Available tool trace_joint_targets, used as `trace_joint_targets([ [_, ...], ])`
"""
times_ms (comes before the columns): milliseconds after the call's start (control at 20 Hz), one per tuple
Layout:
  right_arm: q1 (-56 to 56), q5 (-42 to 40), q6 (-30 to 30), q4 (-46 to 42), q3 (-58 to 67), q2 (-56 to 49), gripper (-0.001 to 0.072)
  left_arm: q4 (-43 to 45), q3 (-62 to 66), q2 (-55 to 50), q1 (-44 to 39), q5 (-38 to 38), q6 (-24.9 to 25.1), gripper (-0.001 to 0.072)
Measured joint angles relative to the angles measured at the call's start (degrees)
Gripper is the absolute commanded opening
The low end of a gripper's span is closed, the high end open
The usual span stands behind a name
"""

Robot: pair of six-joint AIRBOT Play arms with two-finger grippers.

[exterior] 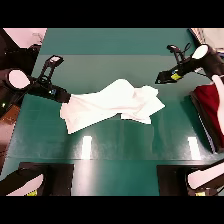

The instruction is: Fold the shirts.

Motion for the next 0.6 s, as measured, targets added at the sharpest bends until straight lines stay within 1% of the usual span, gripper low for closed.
trace_joint_targets([
  [200, 2.75, 2.71, -1.05, 0.09, 6.38, -7.19, 0.0513, -0.59, 0.0, 0.0, 0.0, 0.0, -0.07, 0.0026],
  [250, 3.56, 3.8, -1.31, 0.07, 7.58, -8.68, 0.0469, -0.72, 0.0, 0.0, 0.0, 0.0, -0.07, 0.0025],
  [300, 4.31, 4.76, -1.55, 0.09, 8.41, -9.75, 0.0335, -0.81, 0.0, 0.0, 0.0, 0.0, -0.07, 0.0026],
  [350, 4.9, 5.11, -1.7, 0.02, 9.05, -10.62, 0.0155, -0.87, 0.0, 0.0, 0.0, 0.0, -0.07, 0.0025],
  [400, 5.49, 5.29, -1.9, -0.2, 9.51, -11.3, 0.0012, -0.87, 0.0, 0.0, 0.0, 0.0, -0.07, 0.0025],
  [600, 5.86, 6.23, -2.4, -1.07, 12.07, -11.41, 0.001, -0.52, 0.76, 0.02, -0.02, -1.2, -0.11, 0.0025],
])
